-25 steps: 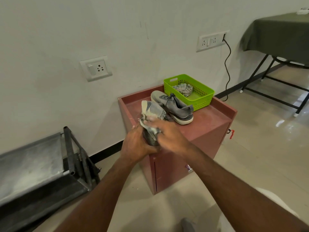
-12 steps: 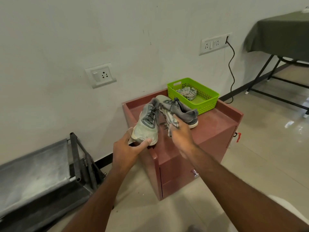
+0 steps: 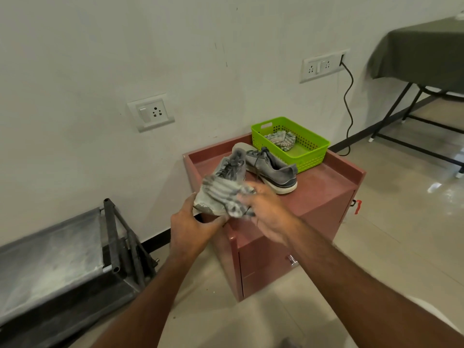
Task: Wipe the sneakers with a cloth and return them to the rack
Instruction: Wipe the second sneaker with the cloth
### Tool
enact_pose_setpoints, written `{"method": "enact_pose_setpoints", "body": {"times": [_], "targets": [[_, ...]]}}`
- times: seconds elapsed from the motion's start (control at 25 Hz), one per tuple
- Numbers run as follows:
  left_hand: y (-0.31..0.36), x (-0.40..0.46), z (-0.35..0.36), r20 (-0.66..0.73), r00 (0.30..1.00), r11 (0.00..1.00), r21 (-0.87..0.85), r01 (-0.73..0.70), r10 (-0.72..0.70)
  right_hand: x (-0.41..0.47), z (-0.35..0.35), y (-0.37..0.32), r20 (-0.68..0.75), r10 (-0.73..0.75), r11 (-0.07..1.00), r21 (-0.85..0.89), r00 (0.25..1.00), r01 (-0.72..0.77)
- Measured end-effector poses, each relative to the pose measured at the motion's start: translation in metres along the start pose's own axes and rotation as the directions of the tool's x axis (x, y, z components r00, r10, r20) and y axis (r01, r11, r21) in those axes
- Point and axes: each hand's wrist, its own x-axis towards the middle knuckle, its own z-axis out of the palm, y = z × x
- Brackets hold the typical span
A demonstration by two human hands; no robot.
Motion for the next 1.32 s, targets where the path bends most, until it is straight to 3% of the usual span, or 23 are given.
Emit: {"method": "enact_pose_setpoints", "body": {"times": [0.04, 0.08, 0.12, 0.2, 0.24, 0.28, 0.32, 0.4, 0.48, 0.52, 0.56, 0.64, 0.76, 0.88, 0.96, 1.08, 1.2, 1.32], "targets": [[0.003, -0.001, 0.002, -0.015, 1.000, 1.000, -0.008, 0.002, -0.003, 0.004, -0.005, 0.000, -0.159, -0.092, 0.994, -0.067, 0.983, 0.082], [0.005, -0.002, 0.005, -0.013, 1.000, 1.000, -0.017, 0.009, -0.009, 0.009, -0.010, 0.002, -0.271, -0.225, 0.942, -0.305, 0.936, 0.138], [0.006, -0.003, 0.007, -0.006, 1.000, 0.999, -0.033, 0.017, -0.017, 0.010, -0.010, 0.007, -0.271, -0.326, 0.822, -0.554, 0.906, 0.130], [0.005, -0.005, 0.011, 0.014, 0.999, 0.998, -0.049, 0.035, -0.034, 0.002, 0.007, 0.023, -0.078, -0.316, 0.587, -0.799, 0.946, 0.130], [0.005, -0.006, 0.012, 0.024, 0.999, 0.998, -0.055, 0.038, -0.037, -0.001, 0.015, 0.031, -0.001, -0.254, 0.546, -0.826, 0.967, 0.142], [0.003, -0.006, 0.014, 0.033, 0.999, 0.997, -0.066, 0.043, -0.041, -0.005, 0.023, 0.032, 0.036, -0.238, 0.545, -0.822, 0.971, 0.164], [0.002, -0.006, 0.014, 0.039, 0.998, 0.996, -0.074, 0.052, -0.049, -0.006, 0.027, 0.031, 0.061, -0.234, 0.611, -0.767, 0.970, 0.195], [0.000, -0.005, 0.012, 0.050, 0.996, 0.994, -0.084, 0.075, -0.071, -0.006, 0.022, 0.017, 0.085, -0.141, 0.898, -0.408, 0.986, 0.164], [-0.001, -0.003, 0.011, 0.062, 0.994, 0.991, -0.098, 0.096, -0.090, 0.000, 0.008, 0.004, 0.056, -0.111, 0.988, -0.099, 0.992, 0.116], [-0.002, -0.002, 0.011, 0.058, 0.994, 0.990, -0.094, 0.101, -0.096, 0.005, 0.003, -0.001, 0.025, -0.195, 0.966, -0.167, 0.980, 0.196], [-0.002, -0.003, 0.011, 0.052, 0.994, 0.992, -0.078, 0.102, -0.098, 0.009, -0.002, -0.004, 0.013, -0.298, 0.891, -0.355, 0.954, 0.283], [-0.001, -0.004, 0.013, 0.058, 0.993, 0.993, -0.066, 0.103, -0.099, 0.017, -0.002, -0.002, 0.085, -0.398, 0.649, -0.678, 0.913, 0.346], [-0.001, -0.002, 0.015, 0.057, 0.996, 0.998, 0.026, 0.063, -0.064, 0.023, -0.002, 0.010, 0.208, -0.274, 0.571, -0.750, 0.939, 0.333], [-0.004, 0.007, 0.008, 0.127, 0.990, 0.971, 0.219, -0.092, 0.065, 0.026, -0.009, 0.014, 0.171, -0.227, 0.554, -0.787, 0.959, 0.271], [-0.001, 0.007, 0.004, 0.182, 0.976, 0.937, 0.307, -0.170, 0.118, 0.030, -0.012, 0.014, 0.059, -0.222, 0.588, -0.788, 0.973, 0.182], [0.005, 0.002, 0.006, 0.255, 0.942, 0.857, 0.410, -0.311, 0.220, 0.031, -0.019, 0.015, -0.112, -0.144, 0.758, -0.651, 0.983, 0.037], [0.012, 0.004, 0.004, 0.281, 0.913, 0.887, 0.273, -0.373, 0.297, 0.026, -0.026, 0.013, -0.148, 0.010, 0.855, -0.511, 0.989, -0.085], [0.013, 0.014, 0.007, 0.426, 0.858, 0.938, 0.057, -0.343, 0.287, 0.023, -0.043, -0.001, -0.203, 0.107, 0.917, -0.358, 0.973, -0.176]]}}
